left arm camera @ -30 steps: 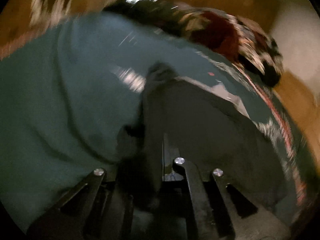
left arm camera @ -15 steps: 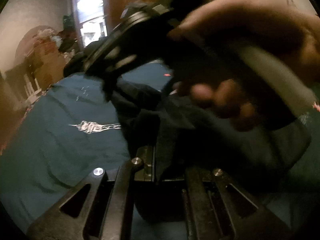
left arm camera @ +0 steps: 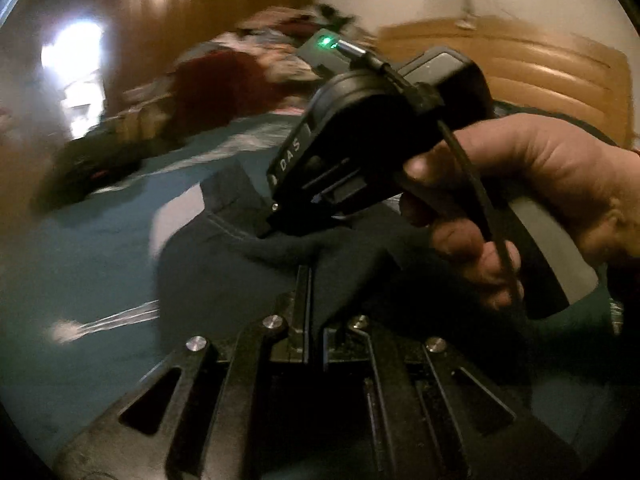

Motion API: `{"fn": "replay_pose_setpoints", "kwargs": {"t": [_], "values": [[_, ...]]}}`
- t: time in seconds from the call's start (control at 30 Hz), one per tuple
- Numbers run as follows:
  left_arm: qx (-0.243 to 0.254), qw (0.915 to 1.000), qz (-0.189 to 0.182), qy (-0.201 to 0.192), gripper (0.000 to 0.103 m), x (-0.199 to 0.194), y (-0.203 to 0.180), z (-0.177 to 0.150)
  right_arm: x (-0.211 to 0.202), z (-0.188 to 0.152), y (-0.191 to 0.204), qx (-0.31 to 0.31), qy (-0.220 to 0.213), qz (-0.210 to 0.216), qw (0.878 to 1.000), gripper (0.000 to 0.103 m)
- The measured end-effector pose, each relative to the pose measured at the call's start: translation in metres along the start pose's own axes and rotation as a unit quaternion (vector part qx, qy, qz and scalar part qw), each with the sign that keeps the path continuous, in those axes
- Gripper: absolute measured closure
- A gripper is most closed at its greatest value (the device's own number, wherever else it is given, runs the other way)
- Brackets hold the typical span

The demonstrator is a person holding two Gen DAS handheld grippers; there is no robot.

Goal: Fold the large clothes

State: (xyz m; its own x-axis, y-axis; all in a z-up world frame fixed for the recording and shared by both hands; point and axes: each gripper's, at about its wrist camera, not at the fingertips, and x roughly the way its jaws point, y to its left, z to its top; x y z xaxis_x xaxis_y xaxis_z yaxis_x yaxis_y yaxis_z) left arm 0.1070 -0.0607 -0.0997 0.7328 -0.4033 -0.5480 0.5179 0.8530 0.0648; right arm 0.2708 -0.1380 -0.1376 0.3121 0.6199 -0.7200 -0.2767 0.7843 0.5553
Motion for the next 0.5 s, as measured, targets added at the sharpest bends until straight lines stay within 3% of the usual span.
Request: {"fn": "replay_pose_setpoints", "kwargs": {"t": [0.13, 0.4, 0.5], "values": [[0.023, 0.9988, -0.038, 0.023, 0.100, 0.032, -0.037, 0.012, -0.034, -0.022, -0.074, 0.069, -0.007, 0.000, 0.998, 0.096], [0.045, 0.9952, -0.083, 0.028, 0.100, 0.063, -0.077, 0.030, -0.091, -0.039, -0.144, 0.099, -0.040, 0.011, 0.994, 0.097], [0.057, 0.9897, -0.106, 0.078, 0.100, 0.092, -0.090, 0.012, -0.098, -0.048, -0.177, 0.118, -0.043, 0.007, 0.992, 0.097]]}}
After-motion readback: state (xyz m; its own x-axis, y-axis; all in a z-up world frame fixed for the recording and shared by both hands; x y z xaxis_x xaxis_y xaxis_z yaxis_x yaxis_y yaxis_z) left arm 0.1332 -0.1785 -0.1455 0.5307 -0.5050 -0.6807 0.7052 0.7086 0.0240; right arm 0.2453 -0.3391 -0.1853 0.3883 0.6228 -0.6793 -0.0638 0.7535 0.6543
